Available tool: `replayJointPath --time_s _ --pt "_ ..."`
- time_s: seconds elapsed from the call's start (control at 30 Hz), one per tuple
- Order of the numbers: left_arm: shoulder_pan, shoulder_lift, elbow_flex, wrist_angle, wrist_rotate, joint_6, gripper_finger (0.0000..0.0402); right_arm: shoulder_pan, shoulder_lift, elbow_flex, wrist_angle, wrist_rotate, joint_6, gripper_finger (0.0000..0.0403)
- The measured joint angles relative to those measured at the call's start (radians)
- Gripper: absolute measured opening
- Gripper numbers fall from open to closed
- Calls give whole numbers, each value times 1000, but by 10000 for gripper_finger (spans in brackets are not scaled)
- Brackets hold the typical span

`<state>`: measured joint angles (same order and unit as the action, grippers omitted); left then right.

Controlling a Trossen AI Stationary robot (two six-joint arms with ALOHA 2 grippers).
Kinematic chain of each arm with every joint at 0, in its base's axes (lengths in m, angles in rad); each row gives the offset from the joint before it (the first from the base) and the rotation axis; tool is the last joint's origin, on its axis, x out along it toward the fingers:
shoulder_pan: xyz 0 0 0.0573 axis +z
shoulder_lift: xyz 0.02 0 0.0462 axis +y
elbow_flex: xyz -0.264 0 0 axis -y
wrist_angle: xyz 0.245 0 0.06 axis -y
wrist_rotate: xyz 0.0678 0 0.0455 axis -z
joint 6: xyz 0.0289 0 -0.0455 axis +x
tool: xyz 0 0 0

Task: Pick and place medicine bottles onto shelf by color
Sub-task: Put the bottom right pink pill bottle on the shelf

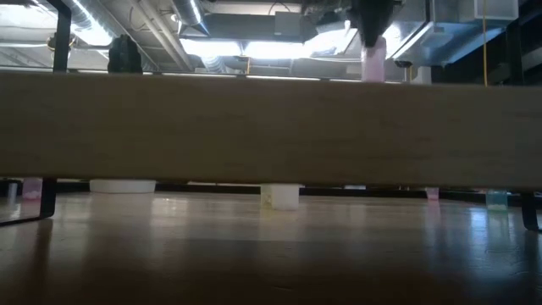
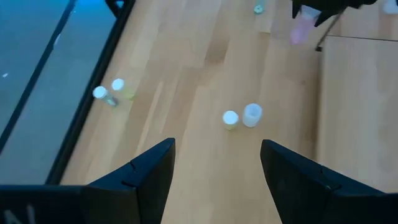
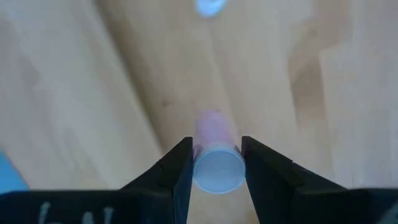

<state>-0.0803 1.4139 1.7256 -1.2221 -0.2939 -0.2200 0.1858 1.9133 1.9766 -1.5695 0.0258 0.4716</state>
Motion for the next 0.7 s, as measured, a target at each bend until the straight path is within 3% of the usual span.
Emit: replayJointPath --time_s 0.33,0.7 --pt "-141 11 -18 30 0 -91 231 168 0 0 15 1 5 132" --pt "-265 15 -253 286 0 -119 231 289 0 0 139 7 106 132"
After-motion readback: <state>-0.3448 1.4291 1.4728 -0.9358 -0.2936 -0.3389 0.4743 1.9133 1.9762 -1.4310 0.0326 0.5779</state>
